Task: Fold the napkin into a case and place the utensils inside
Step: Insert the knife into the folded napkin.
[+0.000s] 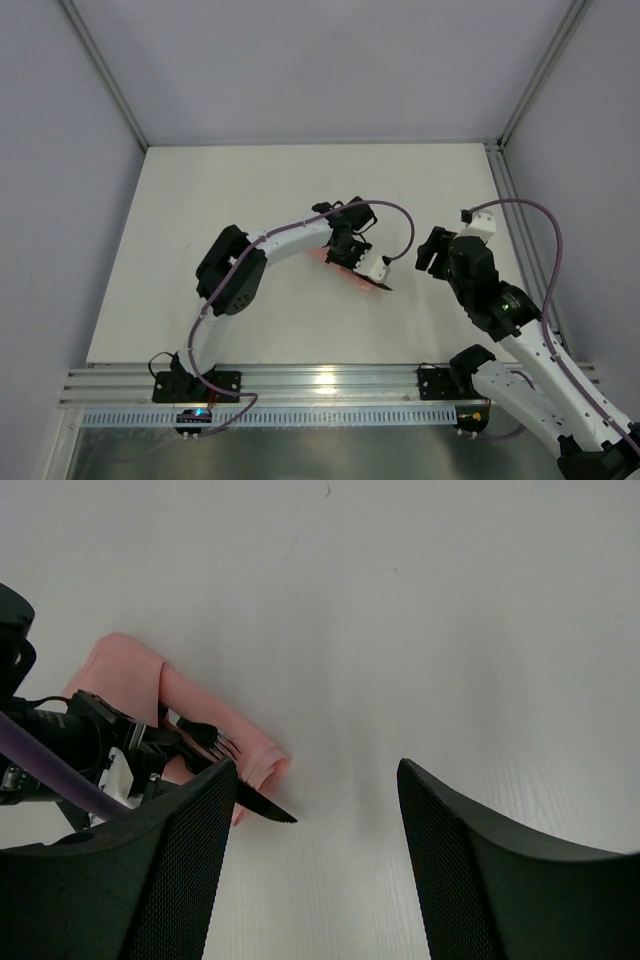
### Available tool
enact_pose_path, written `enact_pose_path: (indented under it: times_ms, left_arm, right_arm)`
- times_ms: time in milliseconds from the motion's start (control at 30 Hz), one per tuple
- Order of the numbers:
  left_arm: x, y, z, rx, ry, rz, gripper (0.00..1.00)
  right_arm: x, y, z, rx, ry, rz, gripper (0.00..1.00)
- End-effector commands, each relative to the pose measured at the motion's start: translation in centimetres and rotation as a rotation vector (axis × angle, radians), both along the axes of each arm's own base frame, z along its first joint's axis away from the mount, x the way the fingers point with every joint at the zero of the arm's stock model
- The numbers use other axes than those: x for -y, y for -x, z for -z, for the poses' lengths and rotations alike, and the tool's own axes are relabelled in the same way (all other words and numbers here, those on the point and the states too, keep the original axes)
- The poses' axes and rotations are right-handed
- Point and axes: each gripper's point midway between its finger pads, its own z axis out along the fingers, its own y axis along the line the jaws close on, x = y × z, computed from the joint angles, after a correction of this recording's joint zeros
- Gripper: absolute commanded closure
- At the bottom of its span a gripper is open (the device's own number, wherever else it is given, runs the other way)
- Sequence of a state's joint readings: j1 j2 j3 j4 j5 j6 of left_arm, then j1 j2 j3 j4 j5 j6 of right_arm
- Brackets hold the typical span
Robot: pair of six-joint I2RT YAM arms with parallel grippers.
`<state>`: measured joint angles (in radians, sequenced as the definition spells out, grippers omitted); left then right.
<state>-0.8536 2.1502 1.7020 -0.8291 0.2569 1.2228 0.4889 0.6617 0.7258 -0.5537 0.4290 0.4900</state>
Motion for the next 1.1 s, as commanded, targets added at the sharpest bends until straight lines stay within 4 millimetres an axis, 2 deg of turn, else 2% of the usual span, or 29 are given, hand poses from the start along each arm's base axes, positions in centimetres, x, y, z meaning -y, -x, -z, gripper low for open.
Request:
enact_pose_path:
  times_ms: [0, 67, 133, 200, 233, 267, 433, 467, 500, 533, 600, 667, 833, 967, 1067]
  left_arm:
    - [-0.7, -1.4, -0.3, 0.066, -0.021, 0.026, 1.0]
    - [-0.8, -1.9, -0.1, 0.086, -0.029, 0.034, 1.0]
    - [-0.9, -2.2, 0.1, 0.1, -0.037, 0.036, 1.0]
    - [-1.0, -2.2, 0.1, 0.106, -0.041, 0.049, 1.0]
    - [-1.0, -2.2, 0.1, 0.109, -0.043, 0.053, 1.0]
    - [-1.0, -2.3, 0.0, 0.115, -0.044, 0.058, 1.0]
    - [-0.7, -3.2, -1.2, 0.174, -0.027, 0.018, 0.87]
    - [-0.5, -3.5, -1.5, 0.187, -0.022, 0.002, 0.83]
    - [-0.4, -3.5, -1.7, 0.186, -0.016, -0.01, 0.72]
    - [-0.3, -3.5, -1.9, 0.191, -0.013, -0.014, 0.68]
    - [-0.1, -3.3, -2.4, 0.196, -0.004, -0.014, 0.62]
    - [0.2, -3.0, -3.1, 0.194, 0.011, -0.013, 0.61]
    - [0.4, -1.6, -4.4, 0.168, 0.018, 0.005, 0.61]
    - [-0.5, -0.6, -5.0, 0.146, -0.004, 0.017, 0.69]
    - [-1.2, 0.3, -6.2, 0.123, 0.002, 0.006, 0.72]
  right_arm:
    - [-1.2, 0.4, 2.7, -0.106, -0.016, -0.041, 0.31]
    - [-1.2, 1.0, 4.2, -0.166, -0.003, -0.045, 0.31]
    - [-1.6, 1.3, 5.5, -0.219, -0.002, -0.061, 0.35]
    - [-2.1, 2.0, 6.9, -0.274, -0.019, -0.082, 0.43]
    - [-2.2, 2.2, 7.6, -0.297, -0.02, -0.083, 0.51]
    - [-2.2, 2.5, 8.4, -0.319, -0.029, -0.076, 0.55]
    - [-2.4, 2.7, 10.5, -0.345, -0.049, -0.06, 0.78]
    - [-2.4, 2.8, 11.4, -0.371, -0.042, -0.055, 0.8]
    - [-2.7, 2.8, 11.8, -0.386, -0.051, -0.062, 0.83]
    - [-3.0, 2.7, 12.0, -0.389, -0.057, -0.068, 0.85]
    - [-3.4, 2.8, 13.1, -0.43, -0.06, -0.077, 0.9]
    - [-3.7, 2.5, 13.8, -0.447, -0.055, -0.081, 0.96]
    - [-4.3, 1.8, 14.6, -0.469, -0.058, -0.086, 0.96]
    - [-5.0, 1.6, 15.3, -0.475, -0.099, -0.083, 0.96]
    - [-5.9, 1.4, 15.7, -0.484, -0.141, -0.09, 0.96]
